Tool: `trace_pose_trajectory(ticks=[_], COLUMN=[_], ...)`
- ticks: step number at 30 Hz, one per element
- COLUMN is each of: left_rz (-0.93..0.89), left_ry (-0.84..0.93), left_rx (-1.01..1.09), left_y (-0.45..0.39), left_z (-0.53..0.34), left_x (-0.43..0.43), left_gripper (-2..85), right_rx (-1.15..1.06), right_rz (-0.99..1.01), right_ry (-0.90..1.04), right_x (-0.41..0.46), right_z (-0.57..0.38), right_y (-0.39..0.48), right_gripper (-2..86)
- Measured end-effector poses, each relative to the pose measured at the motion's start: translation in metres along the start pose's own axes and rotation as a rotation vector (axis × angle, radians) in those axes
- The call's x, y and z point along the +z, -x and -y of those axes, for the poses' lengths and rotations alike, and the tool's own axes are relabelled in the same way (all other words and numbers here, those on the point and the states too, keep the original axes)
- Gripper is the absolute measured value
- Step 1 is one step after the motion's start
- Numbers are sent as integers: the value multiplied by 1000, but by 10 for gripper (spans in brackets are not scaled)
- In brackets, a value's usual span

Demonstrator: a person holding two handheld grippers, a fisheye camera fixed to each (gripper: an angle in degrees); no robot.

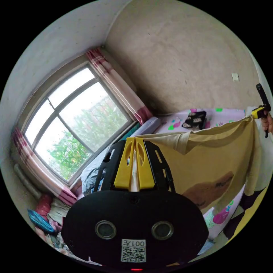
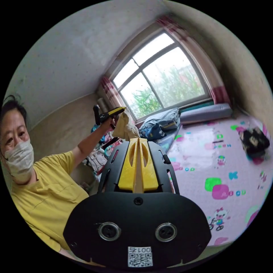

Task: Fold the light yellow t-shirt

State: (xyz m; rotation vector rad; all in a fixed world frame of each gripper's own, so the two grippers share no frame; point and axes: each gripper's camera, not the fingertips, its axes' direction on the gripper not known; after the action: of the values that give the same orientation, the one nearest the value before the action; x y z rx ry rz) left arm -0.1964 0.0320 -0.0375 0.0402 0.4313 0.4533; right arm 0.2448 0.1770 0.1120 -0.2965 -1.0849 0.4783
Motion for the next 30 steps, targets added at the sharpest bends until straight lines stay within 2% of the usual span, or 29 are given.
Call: trace_pose_trajectory(ticks=[3,8,14,21,30], left_rz=[-62,-214,-322,-363,-399], left_ry=[99,319,558,607,639], left_rx=[86,153,252,305,385], left_y=[-64,-220,-368,-428,-446], left_z=[34,61,86,150,216], left_x=[114,331,515,623,720], left_gripper=[-15,-15,-15,-15,-15], right_rx=[162,411,618,750,817], right_rz=[-59,-138,-200,-173,-170], right_ry=[30,124,247,231,190], right_x=[1,0,-21,-55,-78], right_z=[-25,-73,-93,-64,-23], right_y=[-83,-226,-368,-463,-514], right_gripper=[0,0,0,0,1])
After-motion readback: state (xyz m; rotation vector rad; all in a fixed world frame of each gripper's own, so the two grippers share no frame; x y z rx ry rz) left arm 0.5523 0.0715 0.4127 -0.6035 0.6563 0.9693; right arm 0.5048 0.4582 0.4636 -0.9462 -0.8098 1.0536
